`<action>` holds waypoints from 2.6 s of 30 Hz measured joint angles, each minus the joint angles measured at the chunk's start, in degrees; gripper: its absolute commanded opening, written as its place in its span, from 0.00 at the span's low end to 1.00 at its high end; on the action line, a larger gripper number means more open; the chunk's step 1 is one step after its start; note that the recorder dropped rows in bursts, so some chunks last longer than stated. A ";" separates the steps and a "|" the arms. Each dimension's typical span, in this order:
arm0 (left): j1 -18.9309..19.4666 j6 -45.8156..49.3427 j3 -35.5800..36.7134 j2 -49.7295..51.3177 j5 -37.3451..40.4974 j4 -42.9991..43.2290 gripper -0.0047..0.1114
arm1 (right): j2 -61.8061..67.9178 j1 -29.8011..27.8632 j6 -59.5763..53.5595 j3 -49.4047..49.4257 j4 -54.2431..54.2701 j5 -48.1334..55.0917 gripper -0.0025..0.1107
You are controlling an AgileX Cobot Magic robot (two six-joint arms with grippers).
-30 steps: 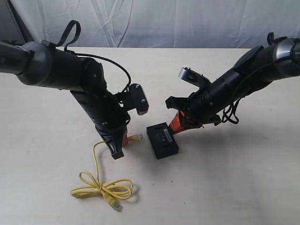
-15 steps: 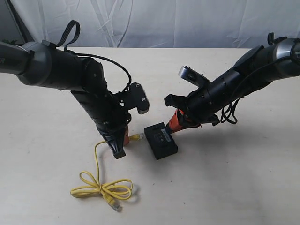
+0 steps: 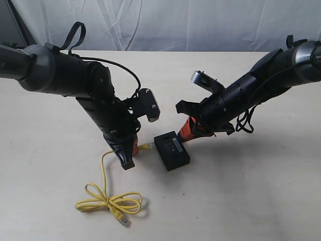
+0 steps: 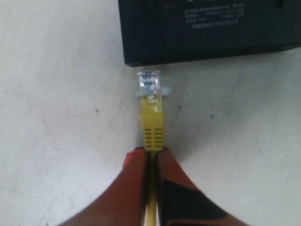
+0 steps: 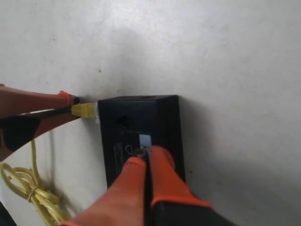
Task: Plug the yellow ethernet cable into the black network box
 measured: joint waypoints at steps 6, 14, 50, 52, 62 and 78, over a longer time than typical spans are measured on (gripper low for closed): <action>0.00 0.00 0.00 0.00 -0.33 0.00 0.04 | 0.00 0.00 0.00 0.00 0.00 0.08 0.02; 0.00 1.94 0.00 0.00 -0.69 -2.57 0.04 | 0.00 0.00 0.00 0.00 0.00 0.12 0.02; 0.00 11.42 0.08 0.00 -5.02 -4.61 0.04 | 1.16 0.00 -2.38 0.00 2.00 1.36 0.02; 0.00 11.51 0.08 0.00 -5.02 -4.61 0.04 | 1.16 0.00 -2.49 0.00 2.11 1.47 0.02; 0.00 11.63 0.08 0.00 -5.02 -4.61 0.04 | -1.91 -3.30 -1.57 -0.07 0.00 1.16 0.02; 0.00 11.63 0.08 0.00 -4.92 -4.61 0.04 | 1.90 -1.52 -1.23 -0.12 0.64 -0.90 0.02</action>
